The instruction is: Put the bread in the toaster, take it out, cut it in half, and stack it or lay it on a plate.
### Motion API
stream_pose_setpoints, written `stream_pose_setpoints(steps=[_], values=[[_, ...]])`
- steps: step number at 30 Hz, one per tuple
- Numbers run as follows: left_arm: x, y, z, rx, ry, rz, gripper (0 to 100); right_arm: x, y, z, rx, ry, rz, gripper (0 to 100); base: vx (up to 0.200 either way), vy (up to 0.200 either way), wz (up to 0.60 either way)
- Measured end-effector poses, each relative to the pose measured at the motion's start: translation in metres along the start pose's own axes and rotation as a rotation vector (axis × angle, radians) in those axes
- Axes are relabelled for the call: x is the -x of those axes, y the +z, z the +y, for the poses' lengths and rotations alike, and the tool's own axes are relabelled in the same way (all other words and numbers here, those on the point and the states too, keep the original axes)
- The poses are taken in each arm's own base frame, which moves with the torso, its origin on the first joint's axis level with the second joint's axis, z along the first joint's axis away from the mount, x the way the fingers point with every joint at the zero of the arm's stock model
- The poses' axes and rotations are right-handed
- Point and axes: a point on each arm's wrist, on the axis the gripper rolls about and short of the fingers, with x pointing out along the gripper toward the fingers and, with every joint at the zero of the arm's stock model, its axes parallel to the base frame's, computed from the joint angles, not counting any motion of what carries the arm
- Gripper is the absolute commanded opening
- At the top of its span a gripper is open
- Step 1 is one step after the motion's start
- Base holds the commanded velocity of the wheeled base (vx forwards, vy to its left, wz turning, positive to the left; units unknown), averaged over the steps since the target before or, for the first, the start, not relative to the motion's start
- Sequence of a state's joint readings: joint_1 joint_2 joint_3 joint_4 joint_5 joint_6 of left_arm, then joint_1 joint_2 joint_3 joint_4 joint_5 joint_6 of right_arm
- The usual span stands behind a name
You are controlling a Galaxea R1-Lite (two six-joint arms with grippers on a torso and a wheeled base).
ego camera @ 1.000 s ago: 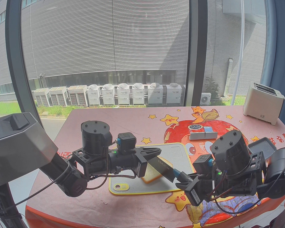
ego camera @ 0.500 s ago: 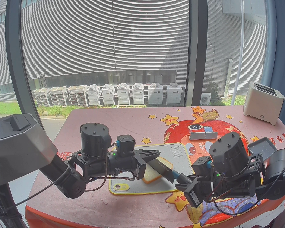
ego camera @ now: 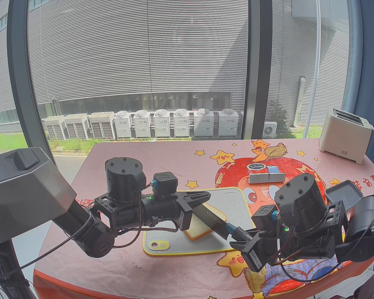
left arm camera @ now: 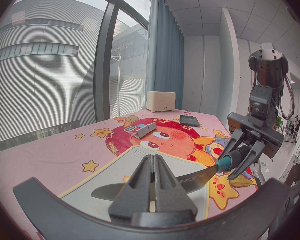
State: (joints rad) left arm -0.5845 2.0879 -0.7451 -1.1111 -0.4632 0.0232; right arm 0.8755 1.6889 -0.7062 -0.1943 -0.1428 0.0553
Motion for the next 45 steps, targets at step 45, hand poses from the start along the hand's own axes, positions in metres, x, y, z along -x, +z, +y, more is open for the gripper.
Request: stream_pose_setpoints(steps=[45], values=[[-0.006,-0.026,0.001,0.017,-0.004,0.036,0,-0.005,-0.005,0.000,0.002,-0.003,0.032,0,0.000,0.000,0.00]])
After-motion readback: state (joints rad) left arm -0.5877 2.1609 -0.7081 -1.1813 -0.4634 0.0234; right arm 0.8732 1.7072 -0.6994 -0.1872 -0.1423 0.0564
